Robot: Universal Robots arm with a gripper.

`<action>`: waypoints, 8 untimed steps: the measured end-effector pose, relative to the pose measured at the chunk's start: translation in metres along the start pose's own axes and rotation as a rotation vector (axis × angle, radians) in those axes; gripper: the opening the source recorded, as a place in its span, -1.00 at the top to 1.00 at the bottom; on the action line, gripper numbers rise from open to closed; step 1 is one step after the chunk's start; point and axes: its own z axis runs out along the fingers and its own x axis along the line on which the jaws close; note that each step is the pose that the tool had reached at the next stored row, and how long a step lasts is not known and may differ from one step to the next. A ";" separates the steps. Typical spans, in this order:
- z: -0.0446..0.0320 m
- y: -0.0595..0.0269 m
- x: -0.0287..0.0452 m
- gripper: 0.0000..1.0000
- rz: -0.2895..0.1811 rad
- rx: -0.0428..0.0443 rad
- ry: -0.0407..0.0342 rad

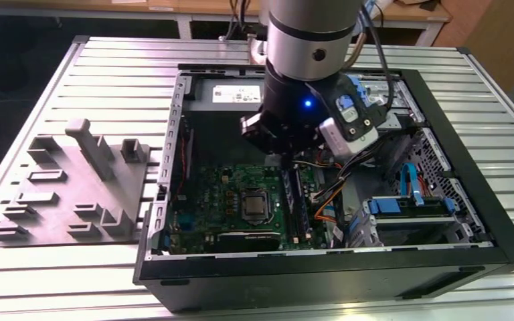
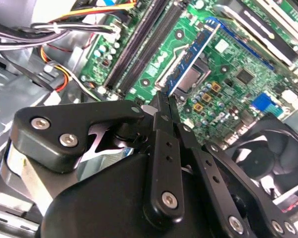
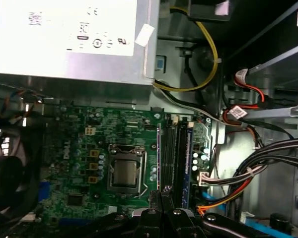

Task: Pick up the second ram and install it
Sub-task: 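Insert the second ram into the second slot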

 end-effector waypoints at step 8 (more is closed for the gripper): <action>0.0178 -0.0013 -0.0150 0.77 0.001 -0.0038 -0.0003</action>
